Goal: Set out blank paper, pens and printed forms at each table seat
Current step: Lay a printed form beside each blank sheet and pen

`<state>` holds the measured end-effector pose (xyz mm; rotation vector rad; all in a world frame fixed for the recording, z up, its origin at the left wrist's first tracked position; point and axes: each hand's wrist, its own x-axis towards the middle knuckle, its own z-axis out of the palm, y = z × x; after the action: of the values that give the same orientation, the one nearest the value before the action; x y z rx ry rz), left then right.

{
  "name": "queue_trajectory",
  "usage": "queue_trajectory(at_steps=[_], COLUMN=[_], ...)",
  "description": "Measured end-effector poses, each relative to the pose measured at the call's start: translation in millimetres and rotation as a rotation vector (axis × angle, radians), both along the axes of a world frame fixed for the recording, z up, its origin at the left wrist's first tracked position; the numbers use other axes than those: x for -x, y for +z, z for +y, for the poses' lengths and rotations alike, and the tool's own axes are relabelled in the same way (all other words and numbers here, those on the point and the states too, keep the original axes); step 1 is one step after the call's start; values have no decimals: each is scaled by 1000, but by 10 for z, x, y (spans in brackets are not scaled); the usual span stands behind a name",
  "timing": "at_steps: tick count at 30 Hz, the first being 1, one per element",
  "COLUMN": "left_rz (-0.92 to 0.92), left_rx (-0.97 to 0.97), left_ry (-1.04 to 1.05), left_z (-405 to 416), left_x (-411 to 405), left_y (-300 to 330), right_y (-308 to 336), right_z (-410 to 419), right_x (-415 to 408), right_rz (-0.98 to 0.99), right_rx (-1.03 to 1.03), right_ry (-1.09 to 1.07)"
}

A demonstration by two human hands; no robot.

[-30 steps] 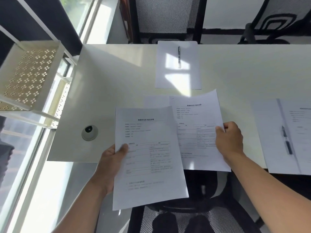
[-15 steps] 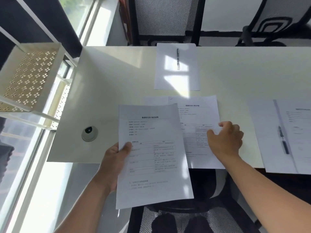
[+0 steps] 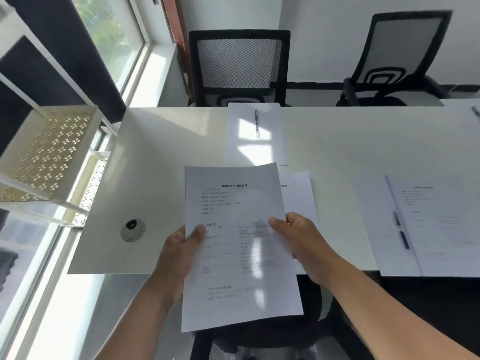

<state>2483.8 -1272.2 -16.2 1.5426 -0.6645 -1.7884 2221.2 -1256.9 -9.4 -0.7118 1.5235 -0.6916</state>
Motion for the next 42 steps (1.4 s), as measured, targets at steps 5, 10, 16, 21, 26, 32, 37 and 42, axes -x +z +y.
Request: queue_trajectory(at_steps=[5, 10, 16, 21, 26, 32, 37, 42], left_rz=[-3, -52, -122, -173, -135, -60, -17, -3], left_rx=[70, 229, 407, 557, 697, 763, 854, 919], left_ry=[-44, -124, -176, -191, -221, -276, -315, -381], left_z=[-45, -150, -145, -101, 77, 615, 1117, 1855], left_x=[169, 417, 676, 954, 1287, 1693, 1960, 2407], left_y=[332, 871, 1498, 2068, 2527, 2979, 3321, 3616], right_y=[391, 902, 1517, 2055, 2478, 2981, 3316, 3547], right_z=[59, 152, 319, 507, 807, 1456, 2139, 3018], right_x=[44, 167, 260, 357, 547, 866, 1205, 1622], right_rz=[62, 145, 234, 306, 406, 454, 344, 257], right_rx=[84, 228, 378, 508, 601, 688, 731, 801], right_ry=[-63, -165, -253, -340, -441, -551, -643, -729])
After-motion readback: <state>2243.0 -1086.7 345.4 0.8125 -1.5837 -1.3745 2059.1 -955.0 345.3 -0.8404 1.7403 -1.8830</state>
